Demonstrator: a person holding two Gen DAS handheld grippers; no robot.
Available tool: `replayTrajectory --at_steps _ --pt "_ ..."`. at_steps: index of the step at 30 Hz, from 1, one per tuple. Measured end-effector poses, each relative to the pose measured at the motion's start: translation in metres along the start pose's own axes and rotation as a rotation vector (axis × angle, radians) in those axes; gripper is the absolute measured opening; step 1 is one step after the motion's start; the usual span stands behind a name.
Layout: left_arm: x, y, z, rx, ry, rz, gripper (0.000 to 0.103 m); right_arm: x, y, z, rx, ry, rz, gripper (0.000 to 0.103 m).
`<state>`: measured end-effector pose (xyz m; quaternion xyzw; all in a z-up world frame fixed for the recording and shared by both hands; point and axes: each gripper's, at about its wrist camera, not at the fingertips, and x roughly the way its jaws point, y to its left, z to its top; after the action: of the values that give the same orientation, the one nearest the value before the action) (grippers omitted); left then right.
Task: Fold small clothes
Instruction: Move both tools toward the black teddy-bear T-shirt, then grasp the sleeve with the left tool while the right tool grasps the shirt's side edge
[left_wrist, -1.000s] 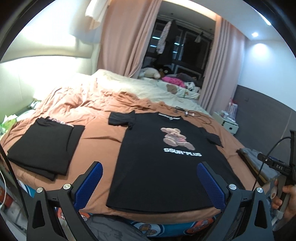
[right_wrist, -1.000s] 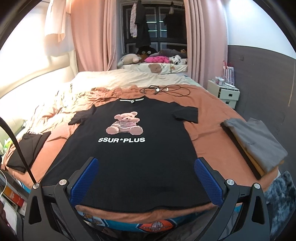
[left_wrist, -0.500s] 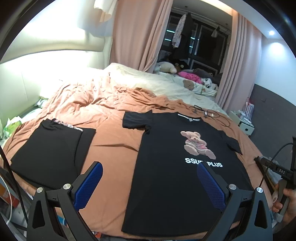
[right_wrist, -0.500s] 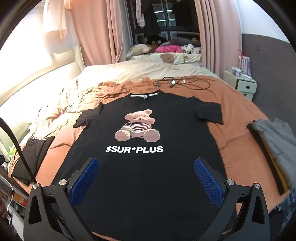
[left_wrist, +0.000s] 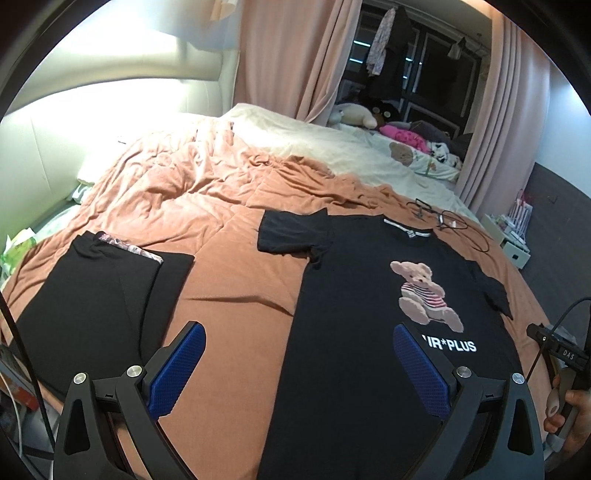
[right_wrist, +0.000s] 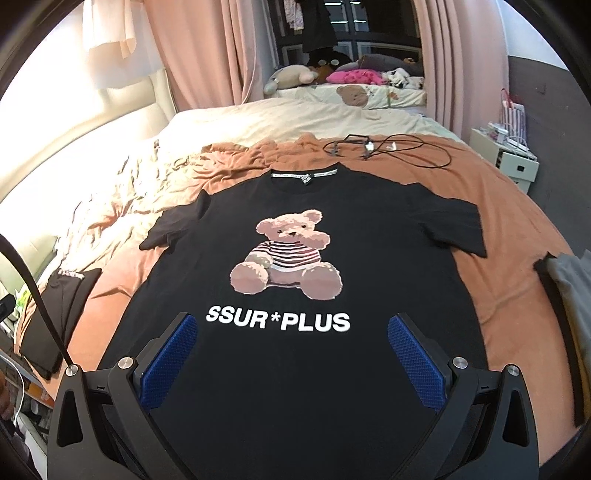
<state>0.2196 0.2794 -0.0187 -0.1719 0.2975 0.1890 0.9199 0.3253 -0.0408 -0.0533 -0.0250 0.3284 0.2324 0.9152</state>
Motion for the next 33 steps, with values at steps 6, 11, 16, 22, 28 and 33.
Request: replayTrajectory --at_steps 6,11,16,22,28,33 --pt "0.038 0.005 0.019 0.001 0.043 -0.011 0.094 0.035 0.0 0.017 0.015 0.006 0.039 0.103" --pt "0.069 0.013 0.038 0.001 0.07 -0.02 0.092 0.068 0.005 0.029 0.022 0.011 0.06 0.103" --pt "0.108 0.019 0.06 0.013 0.104 -0.024 0.087 0.102 0.011 0.039 0.037 0.024 0.089 0.103" --pt "0.154 0.03 0.084 0.004 0.151 -0.027 0.082 0.144 0.017 0.055 0.055 0.039 0.131 0.101" --pt "0.199 0.04 0.109 0.006 0.185 -0.002 0.075 0.19 0.02 0.069 0.099 0.076 0.176 0.086" --pt "0.24 0.045 0.126 0.002 0.221 0.003 0.071 0.229 0.024 0.081 0.133 0.127 0.133 0.076"
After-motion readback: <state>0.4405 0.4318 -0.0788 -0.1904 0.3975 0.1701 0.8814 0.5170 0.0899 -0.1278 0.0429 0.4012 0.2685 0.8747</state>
